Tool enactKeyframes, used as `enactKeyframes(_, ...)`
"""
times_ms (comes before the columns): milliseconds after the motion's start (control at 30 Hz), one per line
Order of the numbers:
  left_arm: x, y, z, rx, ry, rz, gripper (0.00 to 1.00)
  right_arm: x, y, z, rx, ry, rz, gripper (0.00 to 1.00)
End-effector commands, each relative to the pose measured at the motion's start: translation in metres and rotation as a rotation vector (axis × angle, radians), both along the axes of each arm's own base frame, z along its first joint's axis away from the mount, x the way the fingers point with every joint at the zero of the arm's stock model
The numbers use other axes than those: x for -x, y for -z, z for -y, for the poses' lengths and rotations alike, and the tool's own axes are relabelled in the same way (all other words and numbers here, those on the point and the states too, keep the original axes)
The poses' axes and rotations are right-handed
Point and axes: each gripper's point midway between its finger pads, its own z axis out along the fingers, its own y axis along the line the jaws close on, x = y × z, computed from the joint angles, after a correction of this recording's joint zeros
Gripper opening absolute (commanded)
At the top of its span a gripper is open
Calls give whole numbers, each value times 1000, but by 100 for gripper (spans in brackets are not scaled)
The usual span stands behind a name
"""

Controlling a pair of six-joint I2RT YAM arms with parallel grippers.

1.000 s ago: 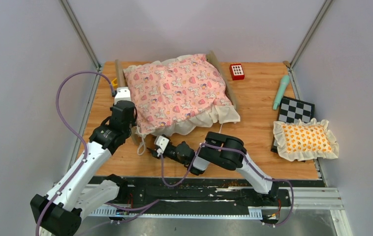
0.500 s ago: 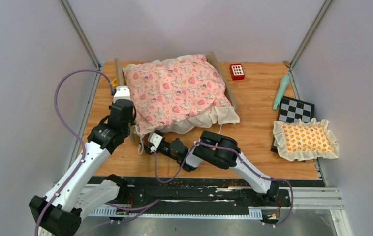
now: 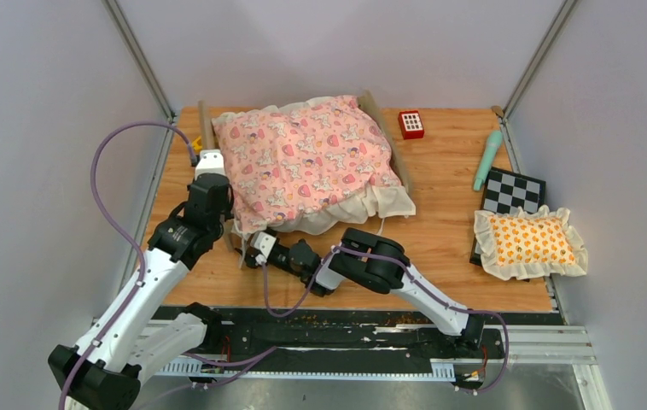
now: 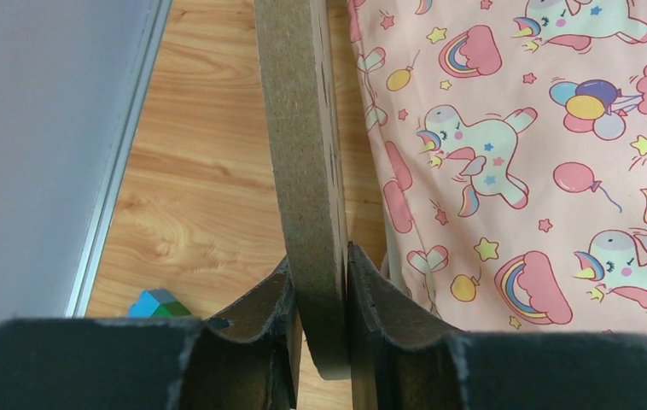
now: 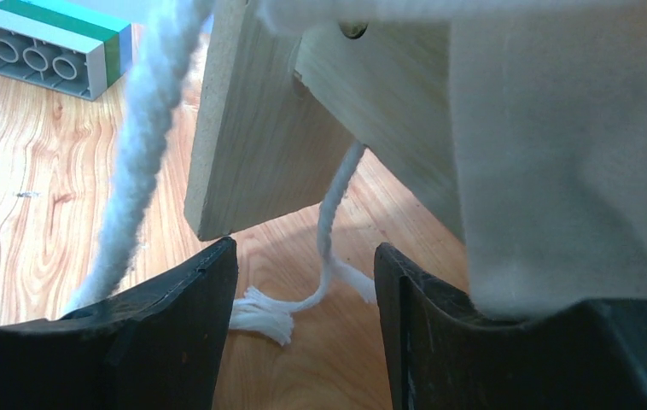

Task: Set up the pet bed
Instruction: Tie the ropes to the bed frame.

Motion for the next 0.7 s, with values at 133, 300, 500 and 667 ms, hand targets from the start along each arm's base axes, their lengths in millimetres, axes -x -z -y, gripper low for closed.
enactKeyframes(133, -3, -60, -7, -16, 15, 163, 0, -7, -8, -18, -12, -11, -6, 57)
enactKeyframes(300, -2, -58, -7, -16, 17, 163, 0, -2, -9, -19, -21, -40, -12, 22)
enactKeyframes(500, -1, -52, -7, -15, 16, 157, 0, 7, -12, -4, -74, -46, -50, 0)
enactKeyframes(667, -2, -41, -5, -8, 18, 140, 0, 35, -9, 10, -54, -88, -86, 0)
